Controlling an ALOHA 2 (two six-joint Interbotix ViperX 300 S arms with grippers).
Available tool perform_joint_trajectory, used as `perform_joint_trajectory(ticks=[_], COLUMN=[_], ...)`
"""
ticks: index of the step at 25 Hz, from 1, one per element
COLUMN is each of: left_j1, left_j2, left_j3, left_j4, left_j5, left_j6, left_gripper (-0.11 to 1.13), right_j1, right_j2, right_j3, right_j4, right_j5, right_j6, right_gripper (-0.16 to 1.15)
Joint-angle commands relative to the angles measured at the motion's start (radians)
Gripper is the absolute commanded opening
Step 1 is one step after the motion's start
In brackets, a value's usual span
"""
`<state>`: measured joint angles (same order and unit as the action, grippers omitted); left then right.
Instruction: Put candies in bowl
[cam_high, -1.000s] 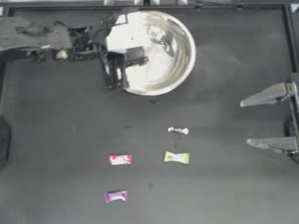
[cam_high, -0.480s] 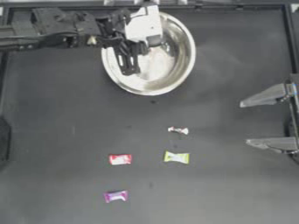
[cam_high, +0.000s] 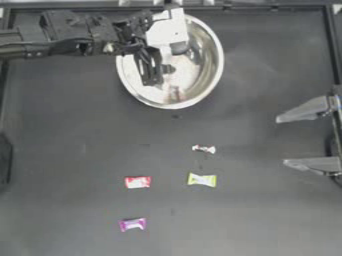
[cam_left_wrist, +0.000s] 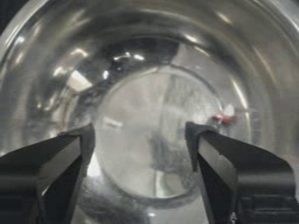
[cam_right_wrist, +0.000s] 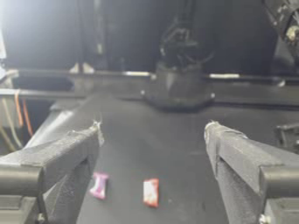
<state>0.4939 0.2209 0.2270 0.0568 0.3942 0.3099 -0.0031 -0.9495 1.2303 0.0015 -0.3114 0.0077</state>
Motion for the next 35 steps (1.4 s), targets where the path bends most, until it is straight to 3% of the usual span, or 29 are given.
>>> perform_joint_trajectory(ticks=[1, 8, 13, 18, 22, 25, 32, 35], left_j1=[-0.037, -0.183, -0.272, -0.357, -0.382, -0.400, -0.443, -0.454], left_j2=[-0.158, -0.431, -0.597, -0.802, -0.948, -1.017, -1.065, -1.065], left_j3=[0.015, 0.143, 0.247, 0.436, 0.606, 0.695, 0.808, 0.838], left_j4=[-0.020, -0.051, -0.127, -0.181, -0.232, -0.265, -0.270, -0.270], left_j5=[-0.003, -0.025, -0.063, -0.229, -0.356, -0.402, -0.472, -0.503], left_j6=[0.003, -0.011, -0.018, -0.021, -0.023, -0.021, -0.021, -0.021], left_gripper=[0.94, 0.91, 0.91, 0.91, 0.91, 0.91, 0.91, 0.91], right_j1=[0.002, 0.002, 0.000, -0.003, -0.018, -0.028, -0.037, -0.058], right_j2=[0.003, -0.002, -0.017, -0.049, -0.083, -0.092, -0.092, -0.074], right_j3=[-0.011, -0.012, -0.012, -0.012, -0.014, -0.018, -0.026, -0.063], right_j4=[0.003, 0.011, 0.012, 0.017, 0.017, 0.017, 0.040, 0.077], right_j5=[-0.003, 0.003, 0.017, 0.051, 0.078, 0.100, 0.115, 0.175], right_j6=[0.000, -0.002, -0.002, -0.002, -0.002, 0.000, -0.002, -0.005], right_gripper=[1.00, 1.00, 1.00, 1.00, 1.00, 1.00, 1.00, 1.00])
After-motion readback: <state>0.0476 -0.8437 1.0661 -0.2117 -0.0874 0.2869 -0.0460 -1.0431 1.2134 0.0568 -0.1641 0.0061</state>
